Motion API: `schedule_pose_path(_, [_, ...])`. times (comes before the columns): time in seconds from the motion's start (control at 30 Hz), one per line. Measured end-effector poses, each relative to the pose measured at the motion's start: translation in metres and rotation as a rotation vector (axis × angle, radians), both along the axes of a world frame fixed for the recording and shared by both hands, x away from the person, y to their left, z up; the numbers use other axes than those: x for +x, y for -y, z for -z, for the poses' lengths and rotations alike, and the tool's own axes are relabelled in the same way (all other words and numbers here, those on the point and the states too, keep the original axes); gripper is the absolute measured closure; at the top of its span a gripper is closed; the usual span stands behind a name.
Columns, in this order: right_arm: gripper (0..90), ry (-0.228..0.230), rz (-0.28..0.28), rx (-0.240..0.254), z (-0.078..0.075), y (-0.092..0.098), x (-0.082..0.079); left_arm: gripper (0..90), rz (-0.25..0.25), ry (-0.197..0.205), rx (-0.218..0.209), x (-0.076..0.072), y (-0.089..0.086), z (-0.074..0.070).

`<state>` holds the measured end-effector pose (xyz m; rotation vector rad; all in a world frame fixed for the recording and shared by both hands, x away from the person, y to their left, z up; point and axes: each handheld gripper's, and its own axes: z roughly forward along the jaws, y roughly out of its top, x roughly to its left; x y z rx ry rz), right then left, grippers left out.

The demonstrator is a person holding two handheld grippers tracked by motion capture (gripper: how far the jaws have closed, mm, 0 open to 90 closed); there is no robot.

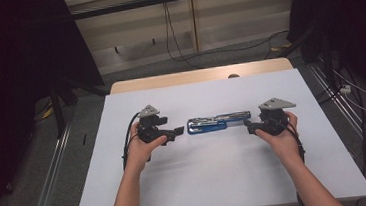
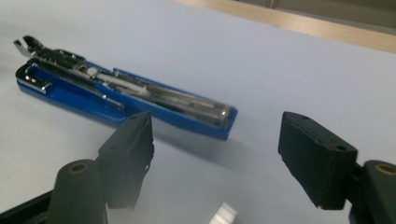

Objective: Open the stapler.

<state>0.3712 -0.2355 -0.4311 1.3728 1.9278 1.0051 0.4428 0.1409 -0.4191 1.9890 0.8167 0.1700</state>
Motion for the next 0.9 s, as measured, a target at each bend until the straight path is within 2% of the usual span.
schedule_pose_path(0.1, [27.3, -0.008, -0.012, -0.020, 0.002, -0.002, -0.004, 11.8, -0.009, -0.001, -0.001, -0.004, -0.004, -0.002])
schedule_pose_path(0.17, [28.4, -0.012, -0.013, -0.013, 0.004, -0.003, -0.007, 11.8, -0.012, 0.000, -0.001, -0.007, -0.008, -0.004])
schedule_pose_path(0.4, [33.9, -0.036, 0.043, -0.036, 0.012, 0.004, -0.018, 11.8, -0.029, 0.012, -0.015, -0.012, -0.017, -0.008])
schedule_pose_path(0.63, [47.5, -0.090, 0.036, -0.047, 0.026, 0.001, -0.026, 11.8, -0.027, 0.001, -0.003, -0.013, -0.017, -0.007])
schedule_pose_path(0.83, [57.5, -0.120, 0.066, -0.058, 0.031, 0.001, -0.026, 11.8, -0.014, -0.009, -0.005, -0.012, -0.015, -0.005])
schedule_pose_path(0.9, [59.9, -0.120, 0.070, -0.044, 0.033, 0.000, -0.025, 11.8, -0.014, -0.010, -0.003, -0.012, -0.014, -0.005])
